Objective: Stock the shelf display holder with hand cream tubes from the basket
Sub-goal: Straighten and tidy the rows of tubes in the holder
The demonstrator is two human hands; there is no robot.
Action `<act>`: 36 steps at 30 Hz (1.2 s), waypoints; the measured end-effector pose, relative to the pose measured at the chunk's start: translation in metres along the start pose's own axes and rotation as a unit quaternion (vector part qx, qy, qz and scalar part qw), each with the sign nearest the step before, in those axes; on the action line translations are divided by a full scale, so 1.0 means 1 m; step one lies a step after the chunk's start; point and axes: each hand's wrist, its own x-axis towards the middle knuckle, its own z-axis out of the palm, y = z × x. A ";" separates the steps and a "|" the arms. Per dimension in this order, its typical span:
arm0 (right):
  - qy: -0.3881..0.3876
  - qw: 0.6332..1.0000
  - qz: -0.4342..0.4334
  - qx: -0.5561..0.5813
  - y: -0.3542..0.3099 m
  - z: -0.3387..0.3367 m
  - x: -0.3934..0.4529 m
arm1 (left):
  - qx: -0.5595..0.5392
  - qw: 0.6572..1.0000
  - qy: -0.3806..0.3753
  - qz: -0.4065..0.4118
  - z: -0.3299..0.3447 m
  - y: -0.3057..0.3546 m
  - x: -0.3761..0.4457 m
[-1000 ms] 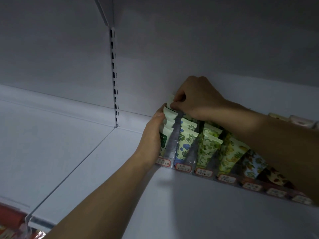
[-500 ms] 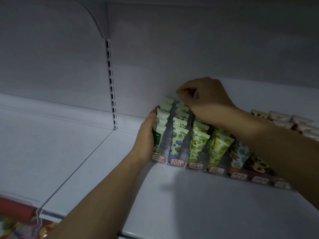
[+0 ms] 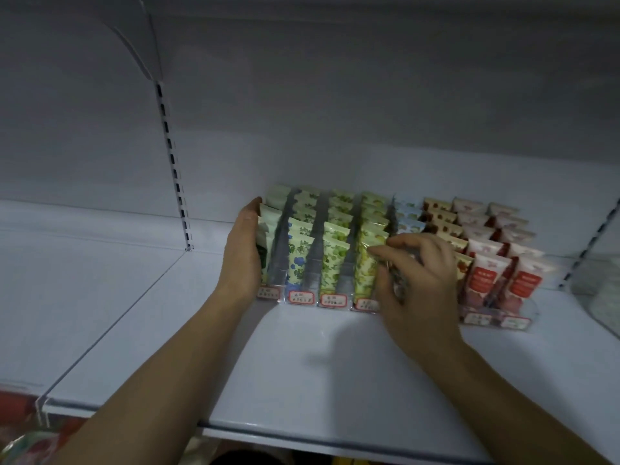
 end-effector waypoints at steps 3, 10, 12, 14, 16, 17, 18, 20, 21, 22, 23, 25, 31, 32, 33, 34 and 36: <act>0.003 1.000 0.010 0.007 0.003 -0.003 -0.002 | 0.163 0.979 0.025 0.121 -0.005 -0.007 -0.006; -0.009 0.998 0.061 0.016 0.004 -0.005 -0.003 | 0.231 0.958 0.044 0.167 -0.014 -0.015 -0.014; -0.015 0.997 0.071 0.021 0.003 -0.005 -0.002 | 0.241 0.950 0.060 0.190 -0.015 -0.016 -0.016; -0.018 0.996 0.077 0.026 0.004 -0.006 -0.002 | 0.263 0.937 0.080 0.214 -0.014 -0.016 -0.018; -0.016 0.996 0.083 0.032 0.004 -0.007 -0.002 | 0.283 0.924 0.108 0.234 -0.014 -0.015 -0.020; -0.015 0.996 0.085 0.034 0.004 -0.008 -0.002 | 0.292 0.915 0.123 0.250 -0.014 -0.014 -0.021; -0.012 0.995 0.087 0.037 0.003 -0.008 -0.001 | 0.304 0.904 0.132 0.270 -0.013 -0.012 -0.023; -0.007 0.995 0.092 0.041 0.003 -0.010 -0.001 | 0.344 0.873 0.108 0.327 -0.007 -0.009 -0.030; -0.005 0.995 0.094 0.040 0.003 -0.011 -0.001 | 0.368 0.852 0.075 0.364 -0.001 -0.008 -0.034; -0.003 0.995 0.095 0.037 0.003 -0.012 -0.001 | 0.389 0.830 0.034 0.398 0.005 -0.008 -0.039; 0.000 0.995 0.093 0.035 0.004 -0.013 -0.001 | 0.407 0.809 -0.009 0.425 0.012 -0.008 -0.044; 0.002 0.995 0.091 0.036 0.003 -0.014 -0.001 | 0.436 0.772 -0.103 0.451 0.024 -0.011 -0.052; 0.020 0.996 0.062 0.066 0.016 -0.035 0.002 | 0.465 0.735 -0.339 0.358 0.033 -0.034 -0.061; 0.016 0.995 0.065 0.077 0.019 -0.041 0.001 | 0.465 0.735 -0.353 0.345 0.034 -0.036 -0.060; 0.008 0.994 0.067 0.086 0.022 -0.047 0.000 | 0.464 0.733 -0.367 0.337 0.034 -0.036 -0.059; -0.003 0.993 0.068 0.093 0.025 -0.051 -0.002 | 0.461 0.730 -0.381 0.331 0.036 -0.036 -0.058; -0.022 0.991 0.072 0.113 0.028 -0.056 -0.005 | 0.455 0.724 -0.403 0.327 0.039 -0.034 -0.057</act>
